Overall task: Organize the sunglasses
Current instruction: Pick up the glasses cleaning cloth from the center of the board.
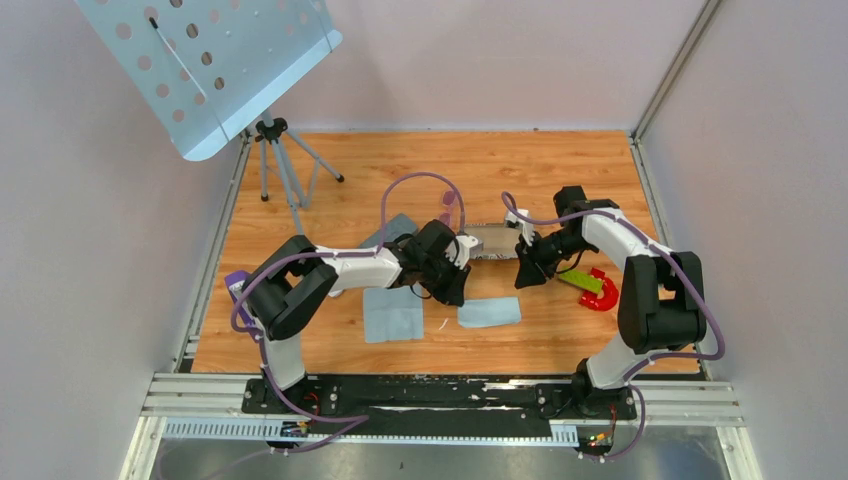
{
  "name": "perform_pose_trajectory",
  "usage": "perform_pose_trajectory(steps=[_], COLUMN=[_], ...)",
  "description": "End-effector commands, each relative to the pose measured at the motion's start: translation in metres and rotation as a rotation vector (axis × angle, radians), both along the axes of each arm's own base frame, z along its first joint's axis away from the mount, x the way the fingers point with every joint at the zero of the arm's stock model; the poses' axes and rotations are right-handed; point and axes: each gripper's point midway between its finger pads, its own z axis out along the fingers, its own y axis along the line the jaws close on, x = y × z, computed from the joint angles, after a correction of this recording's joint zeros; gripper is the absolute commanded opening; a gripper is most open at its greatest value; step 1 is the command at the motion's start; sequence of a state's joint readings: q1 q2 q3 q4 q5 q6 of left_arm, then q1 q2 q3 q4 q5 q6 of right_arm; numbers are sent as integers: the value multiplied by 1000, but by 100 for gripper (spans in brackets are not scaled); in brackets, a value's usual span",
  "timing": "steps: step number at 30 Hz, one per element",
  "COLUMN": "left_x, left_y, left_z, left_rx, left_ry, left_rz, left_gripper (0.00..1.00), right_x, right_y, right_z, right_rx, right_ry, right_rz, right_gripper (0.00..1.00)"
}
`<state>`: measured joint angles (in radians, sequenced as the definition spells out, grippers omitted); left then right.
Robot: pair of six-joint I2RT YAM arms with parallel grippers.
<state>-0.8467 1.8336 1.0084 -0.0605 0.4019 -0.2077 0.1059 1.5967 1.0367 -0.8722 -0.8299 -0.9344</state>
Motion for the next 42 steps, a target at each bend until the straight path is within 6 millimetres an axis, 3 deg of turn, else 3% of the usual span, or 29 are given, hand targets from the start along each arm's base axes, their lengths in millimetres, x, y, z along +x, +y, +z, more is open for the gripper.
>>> perform_pose_trajectory(steps=[1,8,16,22,30,37,42], left_x=[-2,0,0,1,2,7,7], left_y=[-5,-7,-5,-4,-2,-3,-3], left_z=[-4,-4,-8,-11,-16,-15,-16], left_rx=[5,0,-13,-14,-14,-60,-64], left_ry=[12,14,26,27,44,70,73], left_rz=[-34,-32,-29,-20,-12,17,16], left_gripper=[18,16,4,1,0,0,0], right_x=[-6,-6,-6,1,-9,-8,-14], right_y=[-5,-15,-17,-13,-4,8,5], right_z=[-9,-25,-47,-49,-48,-28,-34], right_rx=[-4,-77,-133,-140,-139,-47,-76], right_ry=[31,-18,8,6,-6,-243,-301], right_rz=[7,84,144,157,245,306,349], right_gripper=[25,26,32,34,37,35,35])
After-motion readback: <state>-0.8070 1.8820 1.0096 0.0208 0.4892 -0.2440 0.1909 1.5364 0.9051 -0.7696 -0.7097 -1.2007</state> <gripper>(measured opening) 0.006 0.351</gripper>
